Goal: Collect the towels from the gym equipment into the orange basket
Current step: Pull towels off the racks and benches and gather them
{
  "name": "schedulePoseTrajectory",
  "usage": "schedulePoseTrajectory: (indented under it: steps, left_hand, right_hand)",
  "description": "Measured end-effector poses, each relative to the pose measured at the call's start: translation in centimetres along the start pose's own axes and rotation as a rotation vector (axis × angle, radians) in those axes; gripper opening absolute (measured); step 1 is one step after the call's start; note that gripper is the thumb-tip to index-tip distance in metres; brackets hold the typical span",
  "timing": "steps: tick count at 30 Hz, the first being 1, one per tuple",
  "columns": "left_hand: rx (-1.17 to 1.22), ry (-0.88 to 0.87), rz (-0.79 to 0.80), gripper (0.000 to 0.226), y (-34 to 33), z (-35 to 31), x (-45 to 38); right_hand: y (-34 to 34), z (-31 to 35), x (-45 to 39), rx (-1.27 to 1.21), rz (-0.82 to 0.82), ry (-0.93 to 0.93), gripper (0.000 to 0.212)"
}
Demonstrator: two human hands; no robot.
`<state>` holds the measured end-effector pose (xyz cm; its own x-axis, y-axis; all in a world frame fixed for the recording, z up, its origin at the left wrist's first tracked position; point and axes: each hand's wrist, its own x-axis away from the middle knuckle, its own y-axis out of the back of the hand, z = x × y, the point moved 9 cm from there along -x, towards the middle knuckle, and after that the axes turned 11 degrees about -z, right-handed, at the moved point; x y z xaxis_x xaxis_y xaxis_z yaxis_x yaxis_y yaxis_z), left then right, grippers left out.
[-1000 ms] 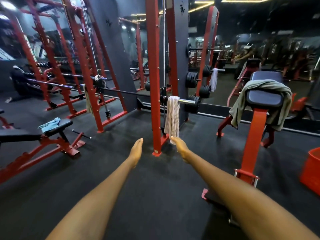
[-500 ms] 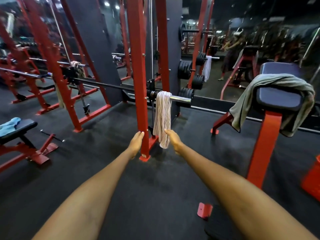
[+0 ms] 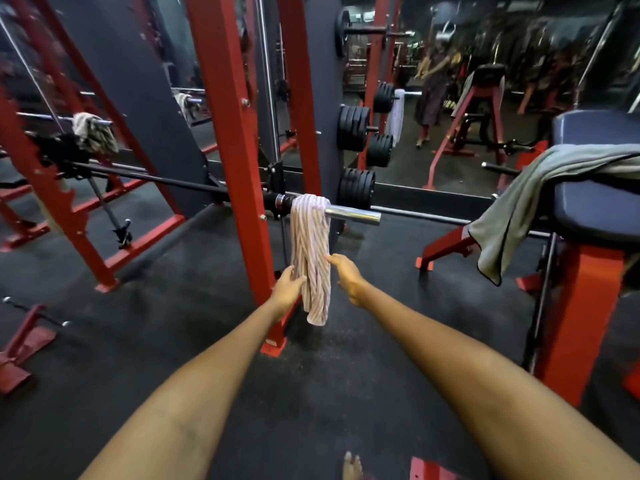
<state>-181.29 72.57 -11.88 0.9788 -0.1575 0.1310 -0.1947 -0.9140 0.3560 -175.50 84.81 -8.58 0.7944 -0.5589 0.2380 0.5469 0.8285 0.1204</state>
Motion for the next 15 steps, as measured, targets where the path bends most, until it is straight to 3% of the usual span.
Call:
schedulePoseTrajectory:
  steps: [8,15]
  left_hand:
    - [-0.075,0.035,-0.030,0.061,-2.5,-2.3,-16.0]
    - [-0.111,-0.001,-0.065,0.048,-6.2,-4.7,-28.4]
  right_hand:
    - [-3.3,2.5,-18.3,0.027,0.039,-0.016,0.046]
    - [-5.9,3.9,-31.2,0.025,0.064,-0.029,0.039]
